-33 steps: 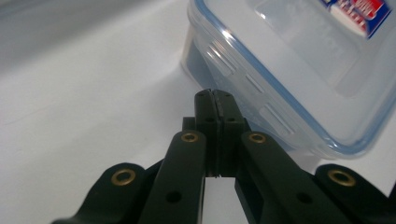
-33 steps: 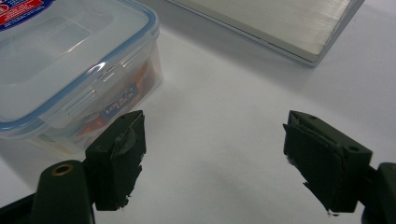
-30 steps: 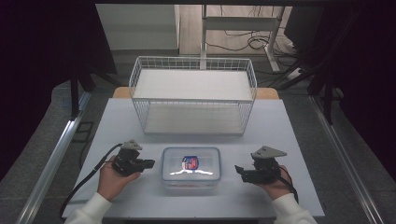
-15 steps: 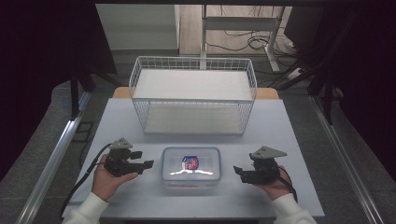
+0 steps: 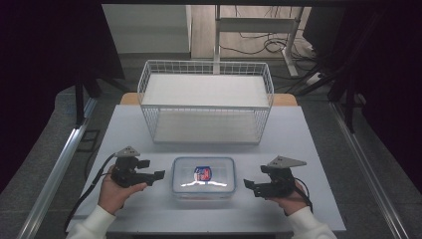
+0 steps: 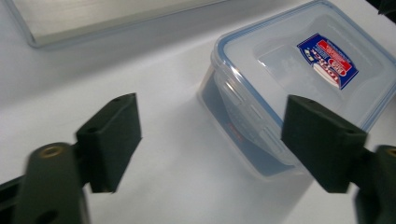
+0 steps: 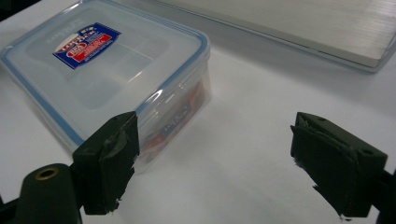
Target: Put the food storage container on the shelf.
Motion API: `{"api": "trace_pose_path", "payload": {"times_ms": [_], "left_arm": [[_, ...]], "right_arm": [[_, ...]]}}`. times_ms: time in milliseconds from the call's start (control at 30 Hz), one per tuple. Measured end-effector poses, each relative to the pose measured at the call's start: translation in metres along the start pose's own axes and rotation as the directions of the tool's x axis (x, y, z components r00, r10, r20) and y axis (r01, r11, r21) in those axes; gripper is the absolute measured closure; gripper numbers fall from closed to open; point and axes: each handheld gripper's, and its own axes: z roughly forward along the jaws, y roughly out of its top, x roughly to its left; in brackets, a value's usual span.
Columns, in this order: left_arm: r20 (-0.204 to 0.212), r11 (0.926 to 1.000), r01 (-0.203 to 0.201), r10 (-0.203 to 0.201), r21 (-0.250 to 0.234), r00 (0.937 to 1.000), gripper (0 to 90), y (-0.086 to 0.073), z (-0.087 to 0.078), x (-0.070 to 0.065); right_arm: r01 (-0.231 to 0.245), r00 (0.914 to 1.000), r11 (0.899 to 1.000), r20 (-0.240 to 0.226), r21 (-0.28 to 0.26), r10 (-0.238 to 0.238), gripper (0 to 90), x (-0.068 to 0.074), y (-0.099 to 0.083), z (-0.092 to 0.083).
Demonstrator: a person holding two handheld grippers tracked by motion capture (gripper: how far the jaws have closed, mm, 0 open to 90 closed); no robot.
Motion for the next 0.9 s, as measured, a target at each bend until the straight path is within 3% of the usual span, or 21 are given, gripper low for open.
{"api": "trace_pose_path", "payload": {"times_ms": [133,433,567,833,867,900], "left_arm": [[0.023,0.9994,0.035,-0.035,0.005,0.9991,11.7,0.0,0.001,-0.003],[0.1,0.9966,0.079,-0.081,0.022,0.9916,11.2,0.0,0.01,-0.003],[0.14,0.9937,0.104,-0.109,0.04,0.9841,11.6,0.001,0.018,-0.001],[0.207,0.9846,0.155,-0.169,0.08,0.9637,13.1,0.002,0.035,0.002],[0.207,0.9846,0.155,-0.169,0.08,0.9637,13.4,0.002,0.035,0.002],[0.224,0.9819,0.166,-0.183,0.092,0.9573,13.9,0.002,0.038,0.003]], "right_arm": [[-0.012,0.9998,1.0,-0.019,0.004,0.012,15.1,0.001,0.0,0.001],[-0.055,0.9949,0.998,-0.083,0.02,0.056,15.0,0.006,0.003,0.008],[-0.087,0.9896,0.996,-0.113,0.033,0.09,14.8,0.007,0.004,0.012],[-0.098,0.9839,0.994,-0.145,0.052,0.105,14.3,0.012,0.005,0.02],[-0.098,0.9839,0.994,-0.145,0.052,0.105,14.3,0.012,0.005,0.02],[-0.116,0.9779,0.992,-0.169,0.058,0.124,13.7,0.013,0.006,0.024]]}}
